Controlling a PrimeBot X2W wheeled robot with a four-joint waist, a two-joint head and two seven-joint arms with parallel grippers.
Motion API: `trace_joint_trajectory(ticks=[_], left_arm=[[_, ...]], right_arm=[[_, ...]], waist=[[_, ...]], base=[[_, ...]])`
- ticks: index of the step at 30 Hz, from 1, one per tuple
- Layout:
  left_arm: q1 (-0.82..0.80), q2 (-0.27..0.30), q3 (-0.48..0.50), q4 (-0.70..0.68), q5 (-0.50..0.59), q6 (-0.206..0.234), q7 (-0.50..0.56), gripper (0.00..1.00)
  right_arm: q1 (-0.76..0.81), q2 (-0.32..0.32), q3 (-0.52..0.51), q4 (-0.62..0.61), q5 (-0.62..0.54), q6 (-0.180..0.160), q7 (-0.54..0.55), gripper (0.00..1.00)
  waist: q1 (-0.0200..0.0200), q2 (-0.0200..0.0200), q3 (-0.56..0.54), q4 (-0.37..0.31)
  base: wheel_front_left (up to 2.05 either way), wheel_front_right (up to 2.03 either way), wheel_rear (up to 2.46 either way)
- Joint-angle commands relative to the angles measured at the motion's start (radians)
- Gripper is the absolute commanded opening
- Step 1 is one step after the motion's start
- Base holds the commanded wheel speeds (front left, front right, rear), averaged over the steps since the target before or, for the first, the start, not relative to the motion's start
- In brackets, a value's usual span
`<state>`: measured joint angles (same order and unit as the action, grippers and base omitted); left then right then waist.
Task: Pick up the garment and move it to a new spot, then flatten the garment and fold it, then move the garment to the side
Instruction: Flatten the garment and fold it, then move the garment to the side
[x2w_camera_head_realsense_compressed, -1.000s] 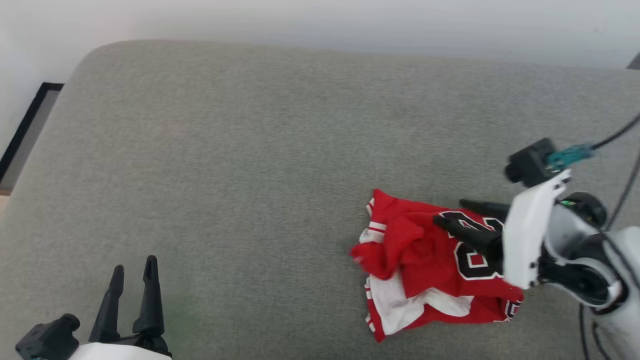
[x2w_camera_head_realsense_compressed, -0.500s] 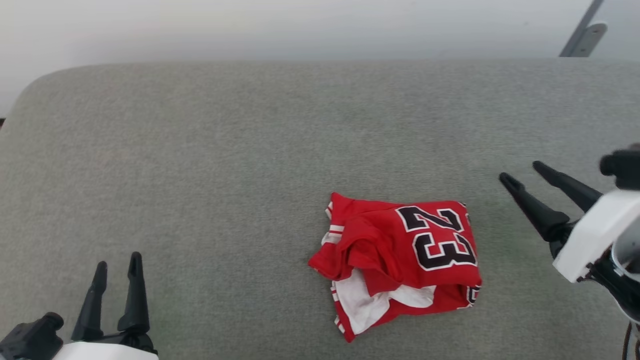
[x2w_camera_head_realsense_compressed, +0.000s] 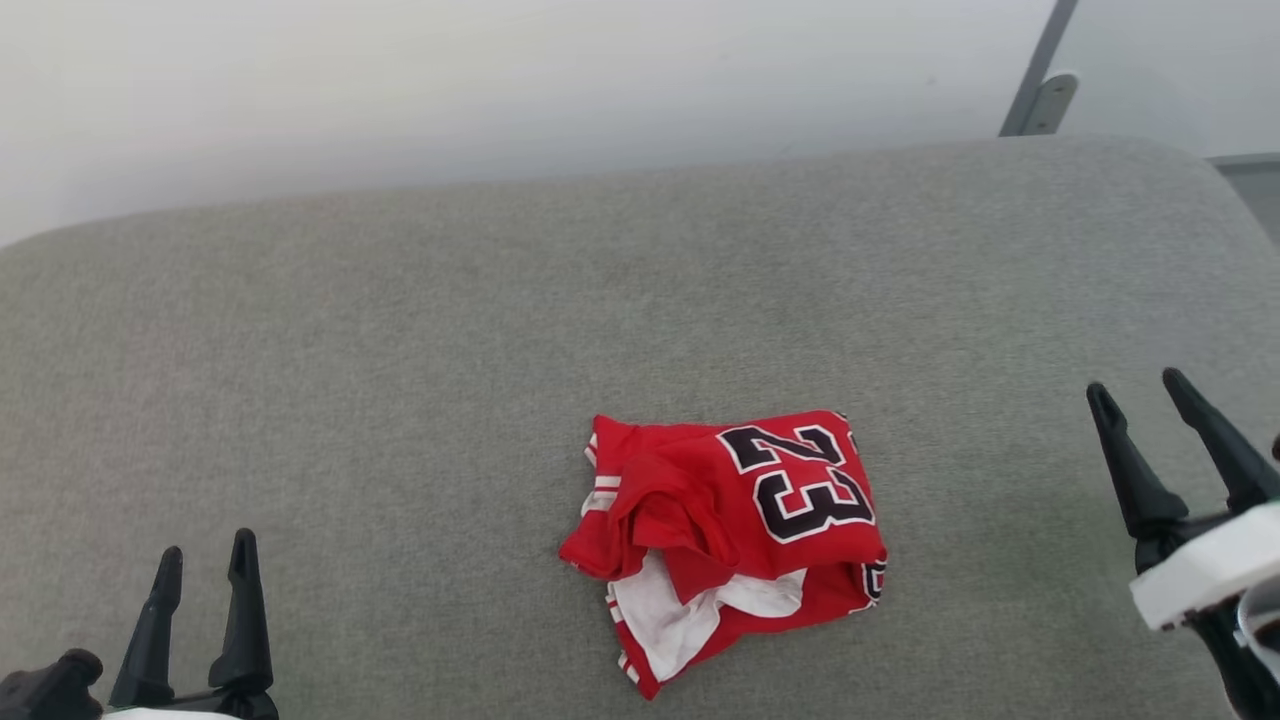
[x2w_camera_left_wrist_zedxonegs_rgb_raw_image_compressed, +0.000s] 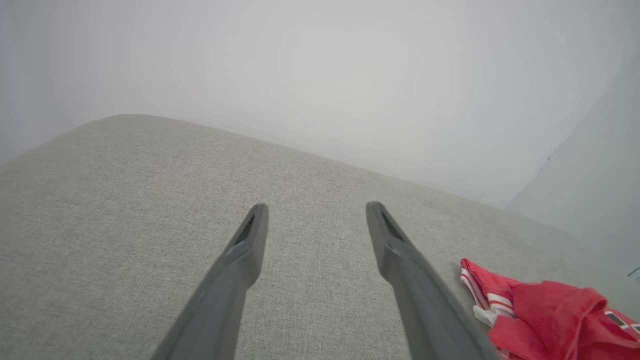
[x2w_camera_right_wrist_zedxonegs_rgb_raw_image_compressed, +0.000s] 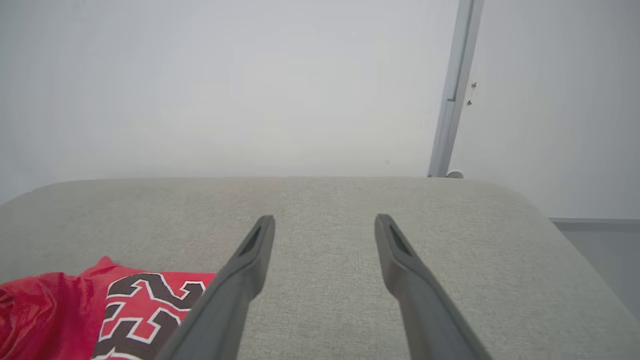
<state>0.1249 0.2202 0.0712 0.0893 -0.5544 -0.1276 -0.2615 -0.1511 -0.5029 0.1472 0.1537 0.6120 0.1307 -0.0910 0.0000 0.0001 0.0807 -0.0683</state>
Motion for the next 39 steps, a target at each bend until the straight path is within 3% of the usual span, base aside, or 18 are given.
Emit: trace_joint_trajectory(ticks=[1, 6, 13, 23, 39], left_arm=[[0.009, 0.004, 0.006, -0.002, 0.010, -0.004, -0.004, 1.00], [0.031, 0.009, 0.008, -0.012, 0.027, -0.004, -0.004, 1.00], [0.055, 0.014, 0.021, -0.034, 0.052, -0.004, -0.004, 1.00], [0.060, 0.013, 0.033, -0.027, 0.068, -0.004, -0.004, 1.00], [0.034, 0.017, 0.006, -0.002, 0.080, -0.004, -0.004, 1.00]], right_arm=[[0.017, 0.008, -0.003, 0.018, -0.016, 0.000, -0.033, 1.00], [0.050, 0.020, -0.003, 0.096, -0.046, 0.000, -0.125, 1.00], [0.084, 0.042, -0.033, 0.150, -0.052, 0.000, -0.171, 1.00], [0.154, 0.095, -0.131, 0.082, -0.102, 0.000, -0.174, 1.00], [0.207, 0.135, -0.158, 0.052, -0.123, 0.000, -0.175, 1.00]], waist=[[0.0000, -0.0001, -0.016, -0.015], [0.0000, -0.0001, -0.045, -0.031], [0.0000, -0.0001, -0.063, -0.033], [0.0000, -0.0001, -0.066, -0.013], [0.0000, -0.0001, -0.073, 0.035]], base=[[0.00, 0.00, 0.00], [0.00, 0.00, 0.00], [0.00, 0.00, 0.00], [0.00, 0.00, 0.00], [0.00, 0.00, 0.00]])
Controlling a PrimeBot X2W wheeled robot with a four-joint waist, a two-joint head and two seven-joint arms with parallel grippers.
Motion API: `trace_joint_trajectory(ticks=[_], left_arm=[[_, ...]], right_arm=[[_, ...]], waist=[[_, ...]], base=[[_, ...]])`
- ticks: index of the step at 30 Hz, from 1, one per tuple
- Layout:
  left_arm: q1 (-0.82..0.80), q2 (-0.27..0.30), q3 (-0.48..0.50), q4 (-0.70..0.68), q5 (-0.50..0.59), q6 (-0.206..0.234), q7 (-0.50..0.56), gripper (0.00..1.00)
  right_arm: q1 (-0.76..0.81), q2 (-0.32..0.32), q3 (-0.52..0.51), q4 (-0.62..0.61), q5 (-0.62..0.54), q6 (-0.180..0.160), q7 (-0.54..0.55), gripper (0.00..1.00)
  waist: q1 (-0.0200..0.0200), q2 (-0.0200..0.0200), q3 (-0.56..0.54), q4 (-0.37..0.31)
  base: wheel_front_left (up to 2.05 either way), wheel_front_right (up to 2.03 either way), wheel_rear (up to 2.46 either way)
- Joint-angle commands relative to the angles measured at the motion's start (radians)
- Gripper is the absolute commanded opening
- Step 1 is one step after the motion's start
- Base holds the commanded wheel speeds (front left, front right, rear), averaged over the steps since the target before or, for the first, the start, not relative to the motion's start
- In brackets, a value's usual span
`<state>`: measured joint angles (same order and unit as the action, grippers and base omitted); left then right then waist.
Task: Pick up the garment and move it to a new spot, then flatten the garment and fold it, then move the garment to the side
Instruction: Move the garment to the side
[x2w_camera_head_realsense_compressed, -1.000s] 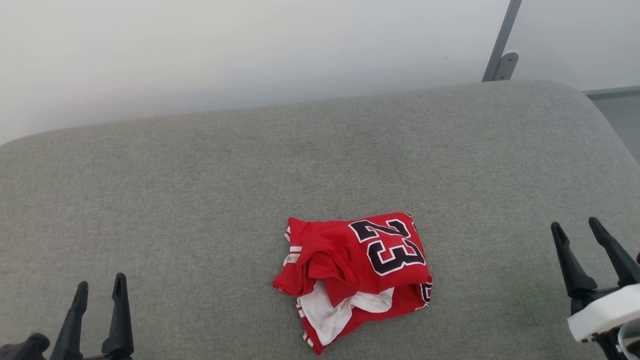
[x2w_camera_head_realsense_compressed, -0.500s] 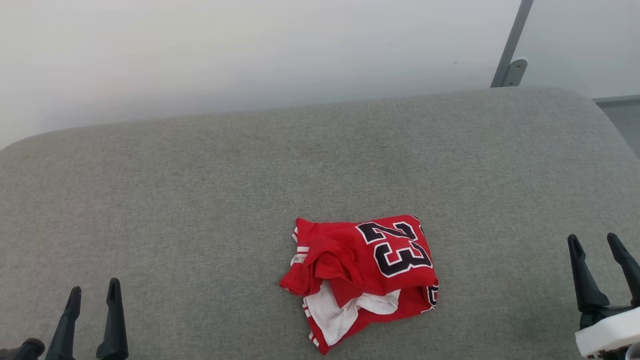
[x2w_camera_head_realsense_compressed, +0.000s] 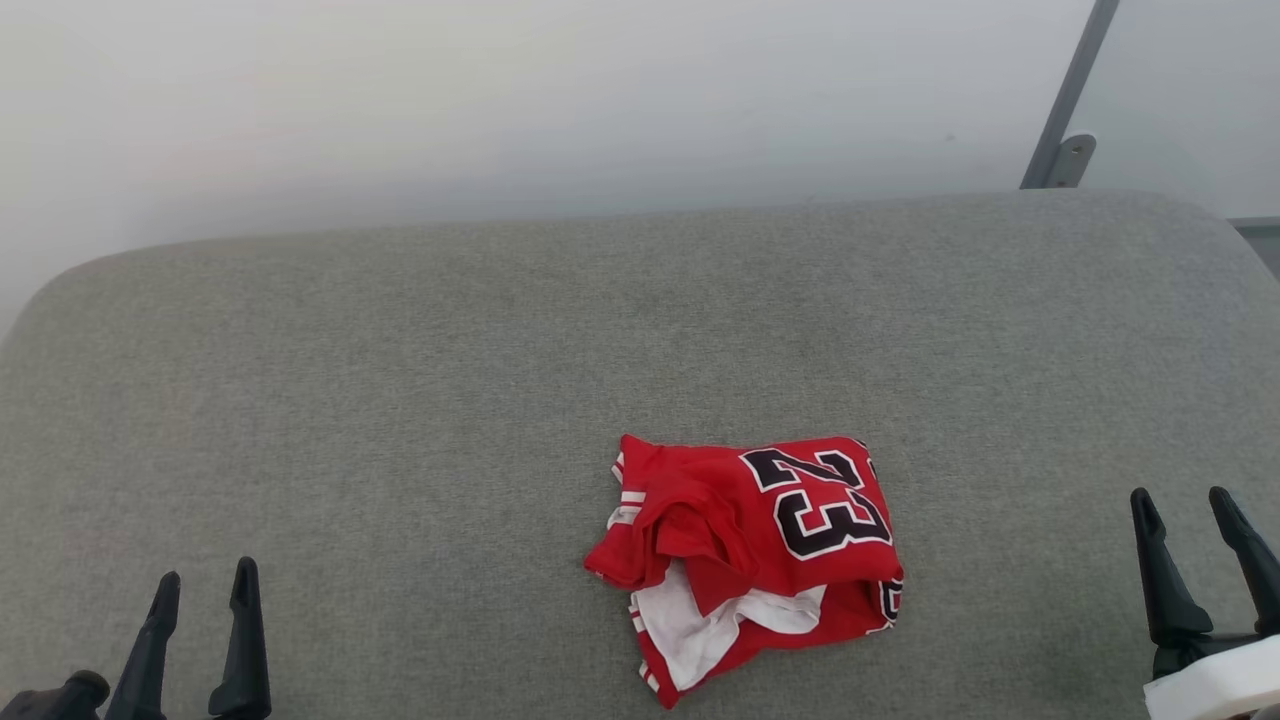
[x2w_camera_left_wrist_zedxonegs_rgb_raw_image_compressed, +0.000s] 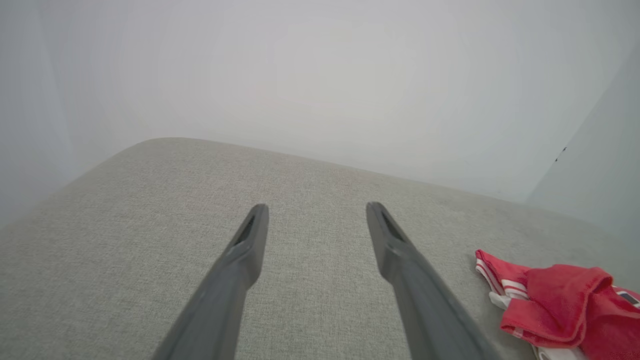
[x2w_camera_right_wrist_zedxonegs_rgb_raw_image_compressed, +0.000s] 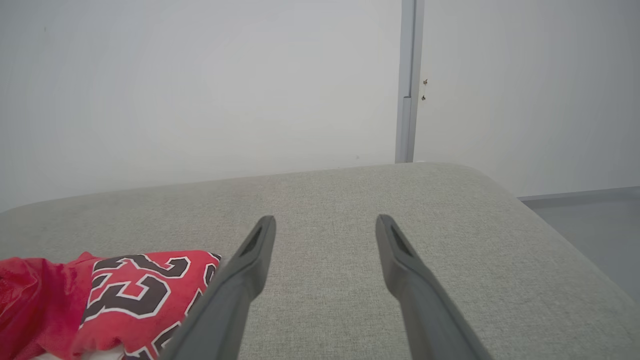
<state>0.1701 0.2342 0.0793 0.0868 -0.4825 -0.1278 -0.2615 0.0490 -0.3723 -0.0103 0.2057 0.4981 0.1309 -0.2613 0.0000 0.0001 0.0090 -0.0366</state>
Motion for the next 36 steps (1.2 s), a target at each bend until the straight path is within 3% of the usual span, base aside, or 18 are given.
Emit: trace_joint_trajectory(ticks=[1, 7, 13, 24, 30, 36], left_arm=[[-0.012, 0.003, -0.004, 0.001, 0.009, -0.003, -0.004, 1.00], [-0.016, 0.004, -0.013, 0.002, 0.013, -0.003, -0.004, 1.00], [-0.016, 0.002, -0.020, -0.008, 0.025, -0.003, -0.004, 1.00], [-0.037, -0.014, -0.059, -0.010, 0.037, -0.003, -0.004, 1.00], [-0.058, -0.024, -0.087, 0.000, 0.028, -0.003, -0.004, 1.00], [-0.086, -0.031, -0.108, 0.005, 0.028, -0.003, -0.004, 1.00]], right_arm=[[0.006, 0.004, -0.002, 0.001, -0.009, 0.000, -0.005, 1.00], [-0.004, -0.005, 0.030, 0.011, -0.003, 0.000, -0.005, 1.00], [-0.081, -0.046, 0.147, 0.071, 0.053, 0.000, 0.031, 1.00], [-0.266, -0.168, 0.404, 0.081, 0.276, 0.000, 0.392, 1.00], [-0.345, -0.230, 0.471, 0.089, 0.355, 0.000, 0.625, 1.00], [-0.409, -0.238, 0.508, 0.124, 0.405, 0.000, 0.847, 1.00]], waist=[[0.0000, -0.0001, -0.002, 0.007], [0.0000, -0.0001, -0.002, 0.023], [0.0000, -0.0001, 0.014, 0.040], [0.0000, -0.0001, 0.071, 0.131], [0.0000, -0.0001, 0.106, 0.178], [0.0000, -0.0001, 0.137, 0.209]], base=[[0.00, 0.00, 0.00], [0.00, 0.00, 0.00], [0.00, 0.00, 0.00], [0.00, 0.00, 0.00], [0.00, 0.00, 0.00], [0.00, 0.00, 0.00]])
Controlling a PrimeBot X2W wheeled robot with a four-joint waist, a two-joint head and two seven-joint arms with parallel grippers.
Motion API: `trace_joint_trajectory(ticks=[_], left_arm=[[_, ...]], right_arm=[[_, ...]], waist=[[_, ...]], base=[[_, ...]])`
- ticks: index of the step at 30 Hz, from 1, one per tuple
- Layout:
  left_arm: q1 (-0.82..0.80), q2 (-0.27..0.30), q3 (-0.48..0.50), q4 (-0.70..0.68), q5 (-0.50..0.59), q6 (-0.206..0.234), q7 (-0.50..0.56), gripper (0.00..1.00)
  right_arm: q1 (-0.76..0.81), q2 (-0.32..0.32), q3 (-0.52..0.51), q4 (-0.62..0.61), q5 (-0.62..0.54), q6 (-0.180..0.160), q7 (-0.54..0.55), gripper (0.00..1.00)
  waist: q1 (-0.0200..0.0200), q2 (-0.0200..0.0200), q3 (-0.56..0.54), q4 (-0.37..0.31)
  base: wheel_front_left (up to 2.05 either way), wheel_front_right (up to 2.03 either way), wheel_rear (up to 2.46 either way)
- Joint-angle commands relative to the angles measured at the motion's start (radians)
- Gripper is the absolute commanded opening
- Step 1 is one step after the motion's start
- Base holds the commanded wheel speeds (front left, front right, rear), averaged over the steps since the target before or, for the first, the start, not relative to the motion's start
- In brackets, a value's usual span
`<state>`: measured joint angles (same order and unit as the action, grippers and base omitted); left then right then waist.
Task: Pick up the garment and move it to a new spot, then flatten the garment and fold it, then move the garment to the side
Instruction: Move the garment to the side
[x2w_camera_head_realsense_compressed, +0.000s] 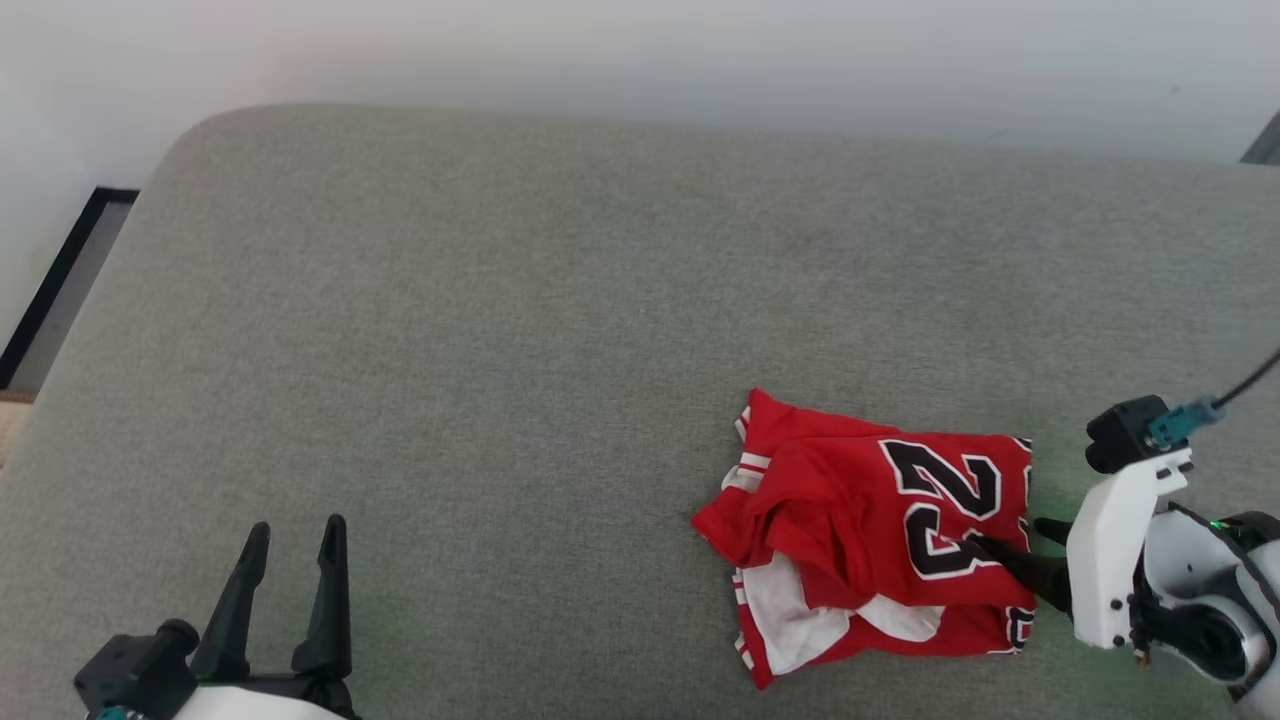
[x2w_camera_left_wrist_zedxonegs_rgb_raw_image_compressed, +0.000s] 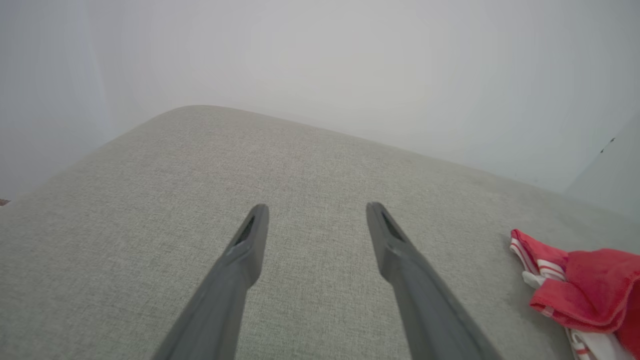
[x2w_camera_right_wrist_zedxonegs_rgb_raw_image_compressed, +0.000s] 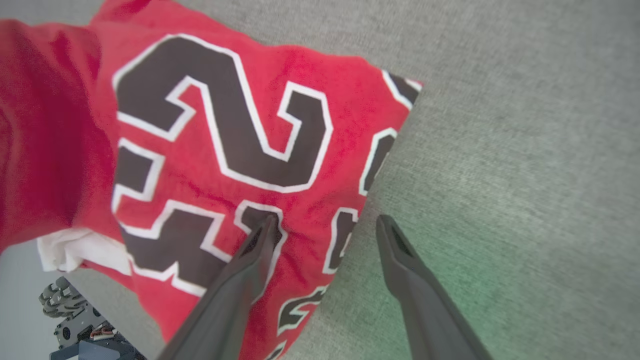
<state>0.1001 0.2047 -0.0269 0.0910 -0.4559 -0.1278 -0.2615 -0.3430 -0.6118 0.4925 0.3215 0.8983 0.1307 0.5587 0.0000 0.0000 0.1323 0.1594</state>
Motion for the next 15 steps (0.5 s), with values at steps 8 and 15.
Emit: trace_joint_trajectory(ticks=[8, 15], left_arm=[[-0.050, -0.020, -0.009, 0.005, 0.001, -0.003, -0.004, 1.00], [-0.070, -0.029, -0.003, 0.003, -0.001, -0.003, -0.004, 1.00]], right_arm=[[-0.059, 0.083, 0.055, 0.123, 0.030, 0.000, 0.211, 1.00], [-0.106, 0.076, 0.031, 0.114, 0.043, -0.001, 0.197, 0.00]], waist=[[0.0000, 0.0000, 0.054, 0.027], [0.0000, 0.0000, 0.076, 0.022]], base=[[0.00, 0.00, 0.00], [0.00, 0.00, 0.00]])
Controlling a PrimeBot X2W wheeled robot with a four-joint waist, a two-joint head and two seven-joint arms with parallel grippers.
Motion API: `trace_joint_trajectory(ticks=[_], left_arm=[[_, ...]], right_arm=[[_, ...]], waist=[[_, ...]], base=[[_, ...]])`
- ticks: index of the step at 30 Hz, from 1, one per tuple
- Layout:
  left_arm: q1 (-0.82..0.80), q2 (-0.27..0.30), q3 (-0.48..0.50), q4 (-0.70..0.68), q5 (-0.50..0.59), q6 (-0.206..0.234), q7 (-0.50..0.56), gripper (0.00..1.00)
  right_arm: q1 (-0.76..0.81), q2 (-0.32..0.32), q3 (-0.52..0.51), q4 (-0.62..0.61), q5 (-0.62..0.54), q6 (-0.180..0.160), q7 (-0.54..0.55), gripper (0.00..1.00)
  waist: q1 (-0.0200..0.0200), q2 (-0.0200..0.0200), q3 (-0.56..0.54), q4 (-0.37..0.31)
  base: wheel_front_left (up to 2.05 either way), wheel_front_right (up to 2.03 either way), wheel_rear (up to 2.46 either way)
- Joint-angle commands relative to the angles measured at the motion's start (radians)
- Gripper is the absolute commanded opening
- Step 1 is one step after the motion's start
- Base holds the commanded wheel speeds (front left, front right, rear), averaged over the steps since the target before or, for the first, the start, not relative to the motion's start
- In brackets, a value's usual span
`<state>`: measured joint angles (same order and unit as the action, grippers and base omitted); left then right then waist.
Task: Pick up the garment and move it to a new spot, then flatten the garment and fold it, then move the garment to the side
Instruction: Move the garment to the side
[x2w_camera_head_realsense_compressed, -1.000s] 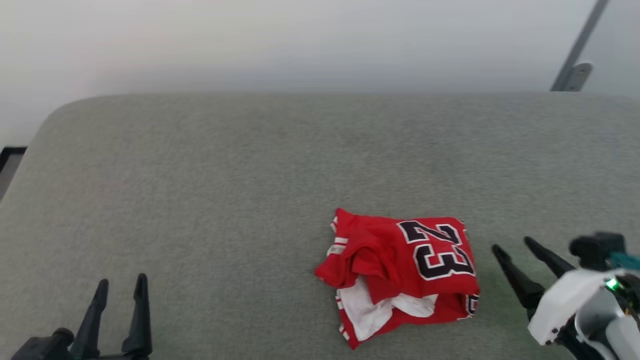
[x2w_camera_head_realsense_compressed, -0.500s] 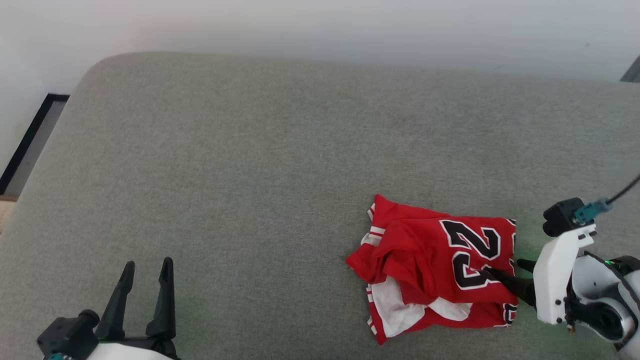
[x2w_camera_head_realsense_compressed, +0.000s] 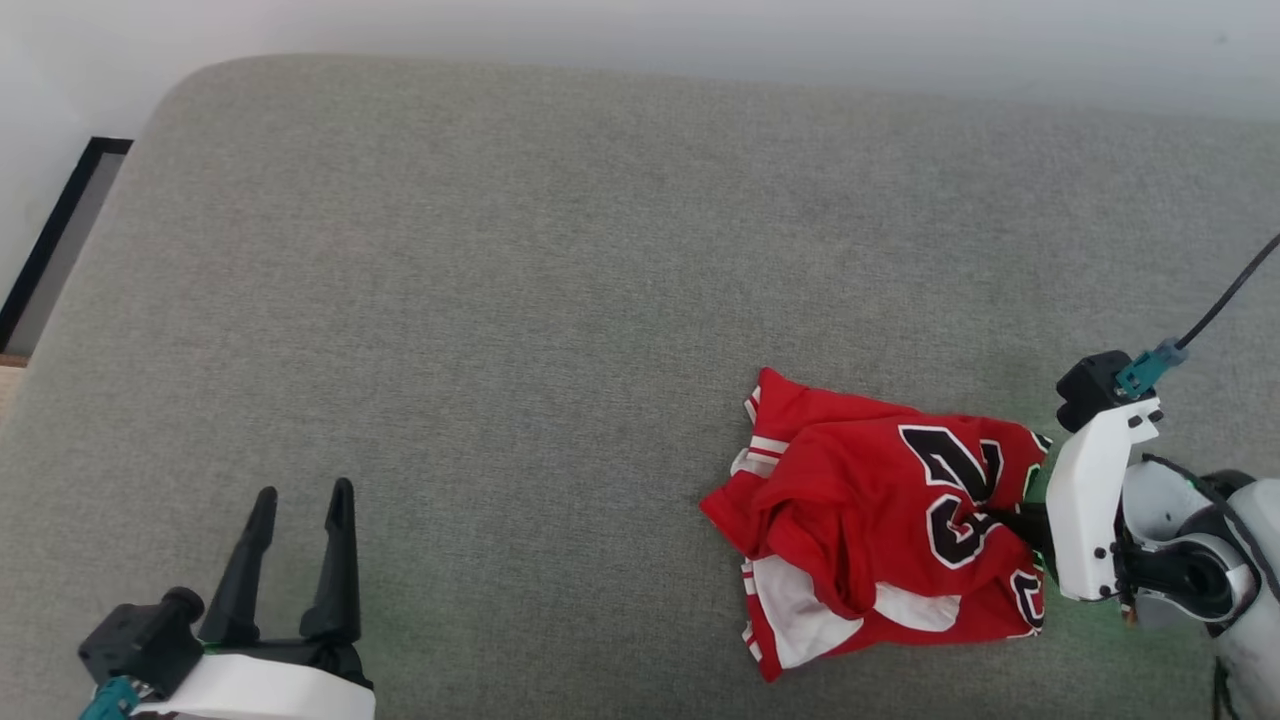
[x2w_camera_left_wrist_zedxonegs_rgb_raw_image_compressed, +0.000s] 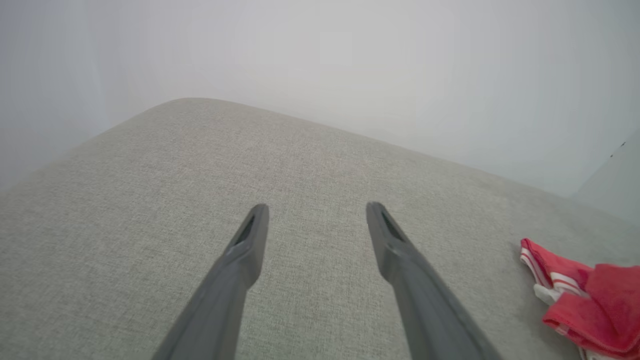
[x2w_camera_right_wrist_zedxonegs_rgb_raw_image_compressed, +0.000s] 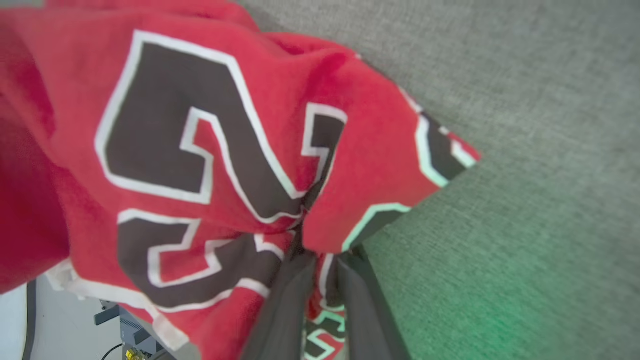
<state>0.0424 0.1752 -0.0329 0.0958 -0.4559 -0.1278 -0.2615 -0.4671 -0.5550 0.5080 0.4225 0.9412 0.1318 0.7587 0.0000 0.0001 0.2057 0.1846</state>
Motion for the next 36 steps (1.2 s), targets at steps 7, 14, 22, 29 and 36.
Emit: trace_joint_trajectory(ticks=[7, 14, 22, 29, 36], left_arm=[[-0.033, 0.016, 0.010, -0.017, 0.009, -0.003, -0.004, 1.00], [-0.091, 0.049, -0.026, -0.020, 0.021, -0.003, -0.004, 1.00], [-0.203, 0.085, -0.124, -0.025, 0.029, -0.003, -0.004, 1.00], [-0.322, 0.107, -0.223, -0.013, 0.030, -0.003, -0.004, 1.00], [-0.409, 0.130, -0.297, 0.000, 0.024, -0.003, -0.004, 1.00]], right_arm=[[-0.024, -0.078, -0.051, -0.045, -0.031, -0.004, -0.036, 0.00], [-0.050, -0.154, -0.131, -0.068, -0.074, -0.001, -0.057, 0.00], [-0.098, -0.221, -0.217, -0.052, -0.146, -0.001, -0.078, 0.00], [-0.184, -0.246, -0.284, 0.016, -0.249, -0.001, -0.150, 0.00], [-0.282, -0.258, -0.311, 0.119, -0.369, -0.001, -0.240, 0.00]], waist=[[0.0000, -0.0001, 0.024, -0.046], [0.0000, -0.0001, 0.045, -0.111], [0.0000, -0.0001, 0.082, -0.196], [0.0000, -0.0001, 0.135, -0.283], [0.0000, -0.0001, 0.184, -0.335]], base=[[0.00, 0.00, 0.00], [0.00, 0.00, 0.00], [0.00, 0.00, 0.00], [0.00, 0.00, 0.00], [0.00, 0.00, 0.00]])
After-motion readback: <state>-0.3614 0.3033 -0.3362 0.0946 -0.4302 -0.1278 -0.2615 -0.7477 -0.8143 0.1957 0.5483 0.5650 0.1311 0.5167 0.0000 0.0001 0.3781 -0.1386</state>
